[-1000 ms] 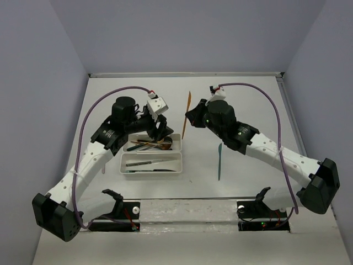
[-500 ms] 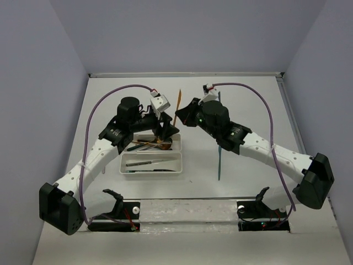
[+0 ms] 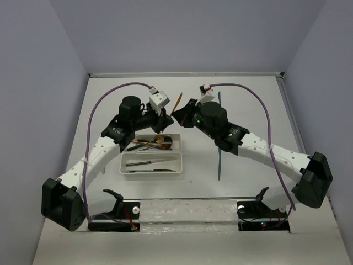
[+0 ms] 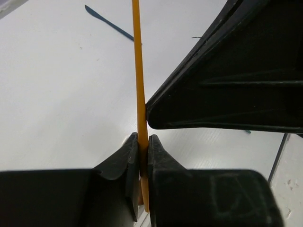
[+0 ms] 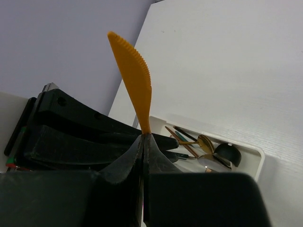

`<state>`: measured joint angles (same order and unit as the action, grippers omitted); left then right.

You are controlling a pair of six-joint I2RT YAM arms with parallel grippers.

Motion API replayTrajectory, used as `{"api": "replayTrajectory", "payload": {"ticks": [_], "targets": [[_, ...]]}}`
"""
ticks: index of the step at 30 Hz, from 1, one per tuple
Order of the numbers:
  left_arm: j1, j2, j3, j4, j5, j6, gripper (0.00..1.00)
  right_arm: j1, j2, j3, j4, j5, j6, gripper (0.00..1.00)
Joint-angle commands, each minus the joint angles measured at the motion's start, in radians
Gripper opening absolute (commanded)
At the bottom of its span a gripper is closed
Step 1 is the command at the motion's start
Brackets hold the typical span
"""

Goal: Sort the eating utensils into containers

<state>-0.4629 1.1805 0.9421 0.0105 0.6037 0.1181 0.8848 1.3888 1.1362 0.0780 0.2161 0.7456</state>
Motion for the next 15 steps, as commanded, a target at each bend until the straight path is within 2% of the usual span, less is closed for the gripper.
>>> {"api": "replayTrajectory", "payload": {"ticks": [1,3,4,5,6,9,10,11,15], "targets": [[-0.007,-0.042,-0.005,-0.006,-0.048,0.04,0.0,0.011,0.009,0.01,0.059,-0.027,0.014,0.0],[0.009,-0.056,0.003,-0.108,-0.084,0.133,0.0,0.011,-0.005,-0.004,0.004,-0.026,-0.014,0.01],[0.019,-0.07,0.003,-0.142,-0.093,0.173,0.0,0.011,-0.026,-0.007,-0.029,-0.021,-0.049,0.07],[0.029,-0.081,-0.008,-0.173,-0.125,0.217,0.0,0.011,-0.039,-0.007,-0.117,-0.018,-0.07,0.16],[0.036,-0.091,-0.018,-0.229,-0.151,0.32,0.0,0.011,-0.053,-0.007,-0.163,0.005,-0.089,0.35],[0.038,-0.142,-0.078,-0.335,-0.238,0.493,0.0,0.011,-0.131,-0.01,-0.349,0.09,-0.133,0.53],[0.038,-0.151,-0.094,-0.365,-0.254,0.588,0.0,0.011,-0.155,-0.01,-0.395,0.118,-0.134,0.55],[0.038,-0.168,-0.12,-0.421,-0.277,0.626,0.0,0.011,-0.209,-0.018,-0.488,0.176,-0.129,0.59],[0.038,-0.188,-0.167,-0.541,-0.257,0.759,0.0,-0.01,-0.333,-0.029,-0.679,0.273,-0.08,0.69]]}}
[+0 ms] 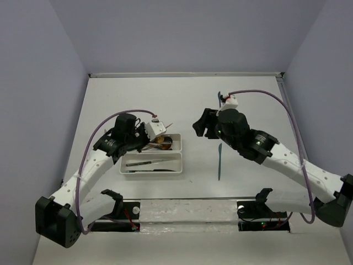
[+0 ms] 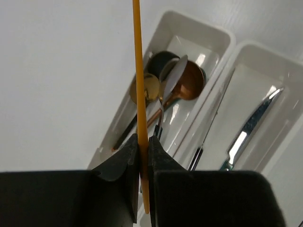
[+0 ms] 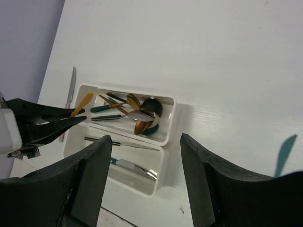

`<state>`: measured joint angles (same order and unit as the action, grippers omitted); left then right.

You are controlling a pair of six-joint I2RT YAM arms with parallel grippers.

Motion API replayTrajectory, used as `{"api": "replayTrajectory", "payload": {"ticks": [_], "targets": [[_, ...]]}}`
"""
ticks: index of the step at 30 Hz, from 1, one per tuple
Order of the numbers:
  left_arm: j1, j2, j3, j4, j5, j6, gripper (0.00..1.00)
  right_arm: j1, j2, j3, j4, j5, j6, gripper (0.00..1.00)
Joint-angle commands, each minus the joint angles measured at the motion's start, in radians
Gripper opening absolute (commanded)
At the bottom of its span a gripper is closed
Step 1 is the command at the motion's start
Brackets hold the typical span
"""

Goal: Sort the eating utensils into containers

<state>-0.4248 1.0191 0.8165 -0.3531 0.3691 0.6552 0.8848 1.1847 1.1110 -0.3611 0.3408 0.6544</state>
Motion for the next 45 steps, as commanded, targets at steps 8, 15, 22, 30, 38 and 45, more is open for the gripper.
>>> {"api": "replayTrajectory", "payload": {"ticks": [8,15,22,30,38,45], "targets": [[-0.011,-0.002,-0.14,-0.253,-0.019,0.402,0.0,-0.099,-0.109,-0.002,-0.36,0.158,0.05,0.69],[-0.055,0.068,-0.195,-0.173,-0.078,0.403,0.0,-0.181,0.048,-0.007,-0.36,0.121,0.062,0.69],[-0.068,0.102,-0.206,-0.162,-0.122,0.409,0.29,-0.262,0.133,-0.053,-0.36,0.086,0.083,0.7],[-0.069,0.023,-0.189,-0.181,-0.136,0.422,0.57,-0.262,0.249,-0.129,-0.337,0.004,0.117,0.7],[-0.069,-0.008,-0.082,-0.167,-0.151,0.209,0.63,-0.262,0.346,-0.243,-0.273,-0.12,0.137,0.59],[-0.068,-0.037,-0.028,-0.09,-0.219,0.04,0.65,-0.262,0.4,-0.293,-0.219,-0.166,0.14,0.51]]}}
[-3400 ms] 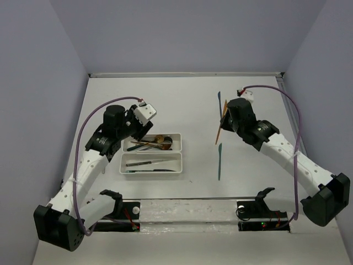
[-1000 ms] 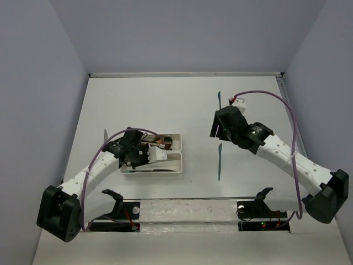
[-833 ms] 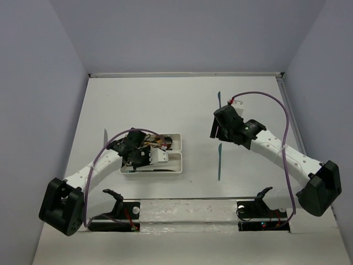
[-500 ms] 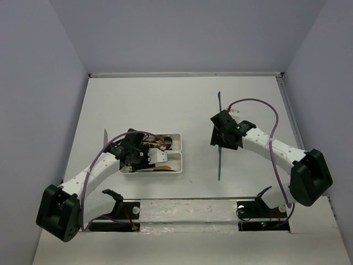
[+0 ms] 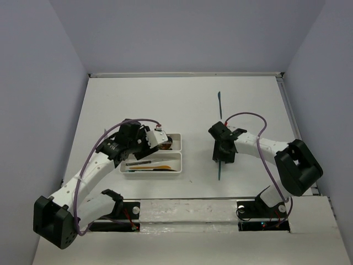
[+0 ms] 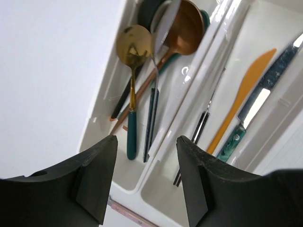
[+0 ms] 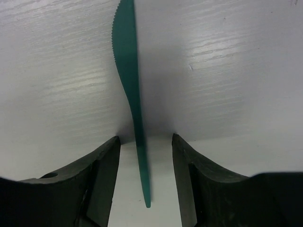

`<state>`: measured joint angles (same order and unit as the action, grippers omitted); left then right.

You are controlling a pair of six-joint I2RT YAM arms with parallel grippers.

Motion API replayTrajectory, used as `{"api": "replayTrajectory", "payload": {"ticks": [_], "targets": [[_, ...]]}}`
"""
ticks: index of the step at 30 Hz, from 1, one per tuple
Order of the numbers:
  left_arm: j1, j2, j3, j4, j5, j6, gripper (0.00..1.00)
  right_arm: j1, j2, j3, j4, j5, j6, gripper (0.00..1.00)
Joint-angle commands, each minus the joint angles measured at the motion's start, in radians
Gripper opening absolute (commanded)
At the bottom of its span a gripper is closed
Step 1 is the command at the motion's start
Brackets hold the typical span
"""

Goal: Sort the eating utensils into containers

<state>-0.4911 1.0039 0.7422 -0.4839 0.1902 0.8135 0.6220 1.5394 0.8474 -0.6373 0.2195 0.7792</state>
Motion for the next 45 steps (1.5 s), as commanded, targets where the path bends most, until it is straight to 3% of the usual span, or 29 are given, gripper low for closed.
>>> {"api": "replayTrajectory", "payload": {"ticks": [1,3,6,12,16,19,24,32,45], "targets": [[-0.001,-0.018,0.054,0.041,-0.034,-0.126,0.65,0.001,0.077,-0.027,0.06,-0.052,0.011,0.44],[-0.001,-0.014,0.057,0.039,-0.037,-0.135,0.65,0.001,0.103,-0.018,0.065,-0.063,0.003,0.34],[-0.001,-0.013,0.062,0.034,-0.049,-0.14,0.65,0.001,0.126,-0.018,0.073,-0.069,0.0,0.0],[-0.001,-0.01,0.098,0.019,-0.031,-0.175,0.65,0.001,0.048,-0.008,0.085,-0.016,-0.008,0.0],[-0.001,-0.004,0.144,0.004,0.05,-0.206,0.64,0.001,-0.117,0.034,0.102,0.047,-0.012,0.0],[-0.001,-0.013,0.201,0.001,0.176,-0.24,0.63,0.001,-0.285,0.05,0.215,0.035,-0.032,0.0],[-0.004,-0.031,0.253,0.111,0.391,-0.393,0.65,0.064,-0.42,0.068,0.423,0.06,-0.04,0.0],[-0.007,0.038,0.243,0.378,0.529,-0.64,0.7,0.255,-0.38,0.156,0.688,0.089,-0.052,0.0],[-0.009,0.058,0.207,0.439,0.594,-0.66,0.7,0.346,-0.239,0.266,0.792,0.052,-0.077,0.0]]}}
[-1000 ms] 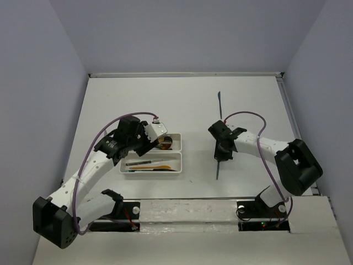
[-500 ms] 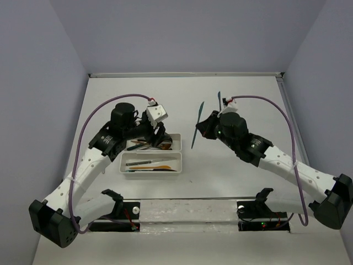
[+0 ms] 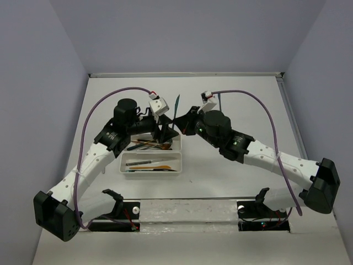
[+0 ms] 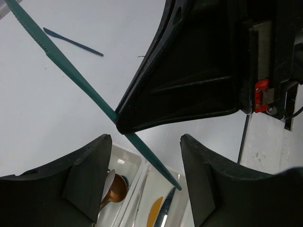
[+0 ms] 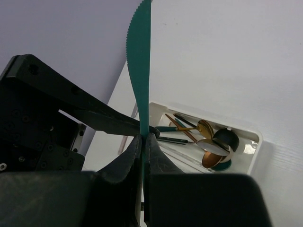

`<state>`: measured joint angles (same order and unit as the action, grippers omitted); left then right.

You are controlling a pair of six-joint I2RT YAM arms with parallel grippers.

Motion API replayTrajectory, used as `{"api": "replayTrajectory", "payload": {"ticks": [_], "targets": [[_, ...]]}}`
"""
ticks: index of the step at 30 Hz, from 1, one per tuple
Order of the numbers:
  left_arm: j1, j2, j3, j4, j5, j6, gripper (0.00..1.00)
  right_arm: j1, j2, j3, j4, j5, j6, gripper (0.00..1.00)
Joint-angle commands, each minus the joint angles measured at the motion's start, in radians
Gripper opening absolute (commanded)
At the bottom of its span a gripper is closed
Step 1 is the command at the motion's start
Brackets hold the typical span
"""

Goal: Sort the eating utensils into containers

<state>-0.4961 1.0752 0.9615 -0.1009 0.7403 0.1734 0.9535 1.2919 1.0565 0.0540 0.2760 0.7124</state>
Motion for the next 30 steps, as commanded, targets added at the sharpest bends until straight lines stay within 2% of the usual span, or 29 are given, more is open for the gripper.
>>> {"api": "replayTrajectory", "payload": {"ticks": [1,3,6,7,10,11,18,19,21,22,23,26,28,30], "targets": [[-0.004,-0.014,-0.013,0.055,0.045,-0.02,0.68,0.014,0.012,0.057,0.104,-0.008,-0.008,0.0],[-0.004,-0.009,-0.017,0.055,0.041,-0.018,0.65,0.014,0.017,0.057,0.11,-0.014,-0.002,0.0],[-0.004,-0.003,-0.018,0.05,0.008,-0.018,0.52,0.014,0.011,0.054,0.118,-0.029,0.005,0.0],[-0.004,-0.003,-0.017,0.049,0.001,-0.018,0.41,0.014,0.01,0.053,0.119,-0.034,0.009,0.0],[-0.002,-0.006,-0.014,0.049,-0.033,-0.025,0.14,0.014,0.015,0.048,0.121,-0.05,0.015,0.0],[-0.002,-0.011,-0.012,0.049,-0.045,-0.025,0.0,0.014,0.017,0.046,0.121,-0.055,0.015,0.0],[0.001,-0.018,-0.007,-0.029,-0.168,0.079,0.0,0.014,0.024,0.026,0.064,-0.035,-0.002,0.0],[0.002,-0.018,-0.006,-0.072,-0.186,0.106,0.0,0.014,0.026,0.049,0.031,-0.029,-0.01,0.08],[0.013,-0.02,-0.004,-0.12,-0.249,0.167,0.0,0.014,0.027,0.075,-0.11,0.006,-0.034,0.33],[0.037,-0.023,-0.013,-0.158,-0.265,0.228,0.0,0.014,0.021,0.092,-0.153,0.02,-0.04,0.54],[0.054,-0.034,-0.02,-0.174,-0.277,0.26,0.0,0.014,0.015,0.097,-0.196,0.034,-0.042,0.62],[0.119,-0.053,-0.053,-0.258,-0.312,0.398,0.0,-0.01,-0.073,0.085,-0.351,0.119,-0.05,0.73],[0.119,-0.067,-0.088,-0.343,-0.324,0.522,0.0,-0.025,-0.122,0.066,-0.435,0.13,-0.06,0.76],[0.117,-0.073,-0.134,-0.397,-0.338,0.576,0.0,-0.074,-0.176,0.062,-0.546,0.121,-0.059,0.76]]}}
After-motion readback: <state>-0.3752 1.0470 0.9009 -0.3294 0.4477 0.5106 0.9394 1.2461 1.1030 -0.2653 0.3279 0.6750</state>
